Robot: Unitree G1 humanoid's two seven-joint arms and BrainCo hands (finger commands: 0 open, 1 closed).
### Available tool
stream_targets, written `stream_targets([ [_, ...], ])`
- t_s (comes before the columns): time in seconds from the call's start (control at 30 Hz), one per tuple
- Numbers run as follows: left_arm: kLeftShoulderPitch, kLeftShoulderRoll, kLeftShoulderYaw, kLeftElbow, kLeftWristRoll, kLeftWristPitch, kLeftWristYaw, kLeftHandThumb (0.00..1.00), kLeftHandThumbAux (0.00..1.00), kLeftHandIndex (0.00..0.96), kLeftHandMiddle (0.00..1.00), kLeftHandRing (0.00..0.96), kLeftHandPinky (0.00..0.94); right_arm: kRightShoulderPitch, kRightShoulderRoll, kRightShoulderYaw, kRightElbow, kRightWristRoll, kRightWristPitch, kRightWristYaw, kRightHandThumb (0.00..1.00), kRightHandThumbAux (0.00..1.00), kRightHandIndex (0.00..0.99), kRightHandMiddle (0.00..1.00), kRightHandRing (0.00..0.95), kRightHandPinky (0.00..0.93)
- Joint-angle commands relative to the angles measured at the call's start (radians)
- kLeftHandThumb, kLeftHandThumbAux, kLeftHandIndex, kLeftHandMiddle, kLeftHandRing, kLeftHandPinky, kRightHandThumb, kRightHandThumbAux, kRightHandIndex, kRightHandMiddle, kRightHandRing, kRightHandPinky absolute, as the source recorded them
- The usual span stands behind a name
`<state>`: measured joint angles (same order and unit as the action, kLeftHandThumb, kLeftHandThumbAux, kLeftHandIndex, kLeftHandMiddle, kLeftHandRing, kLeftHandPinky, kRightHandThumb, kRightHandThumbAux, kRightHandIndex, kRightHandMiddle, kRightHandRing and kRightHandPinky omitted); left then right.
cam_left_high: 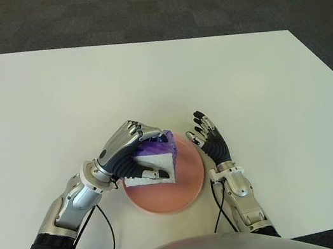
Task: Put the tissue paper into the plate.
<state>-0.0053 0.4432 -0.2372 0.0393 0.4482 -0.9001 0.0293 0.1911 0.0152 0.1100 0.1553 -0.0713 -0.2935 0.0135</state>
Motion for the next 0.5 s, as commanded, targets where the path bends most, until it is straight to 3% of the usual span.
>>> stream_targets([
  [0.03, -0.018, 0.016, 0.016, 0.034, 0.028, -0.042, -0.007, 0.75, 0.699, 0.442, 0.839, 0.842, 0.812, 0.069, 0.005, 0.003, 0.082, 0.014, 0.088, 0.012, 0.0, 0.661, 0.0, 0.001, 0.0, 0.0],
  [0.27, -0.052, -0.054, 0.007, 0.151, 0.093, -0.088, 0.061, 0.75, 0.698, 0.442, 0.84, 0.839, 0.822, 0.066, 0.009, 0.0, 0.093, 0.013, 0.073, 0.012, 0.0, 0.667, 0.0, 0.009, 0.0, 0.0],
  [0.5, -0.07, -0.079, 0.017, 0.214, 0.143, -0.122, 0.11, 0.75, 0.698, 0.442, 0.84, 0.838, 0.826, 0.065, 0.007, 0.0, 0.096, 0.008, 0.072, 0.011, 0.0, 0.644, 0.0, 0.006, 0.0, 0.0],
])
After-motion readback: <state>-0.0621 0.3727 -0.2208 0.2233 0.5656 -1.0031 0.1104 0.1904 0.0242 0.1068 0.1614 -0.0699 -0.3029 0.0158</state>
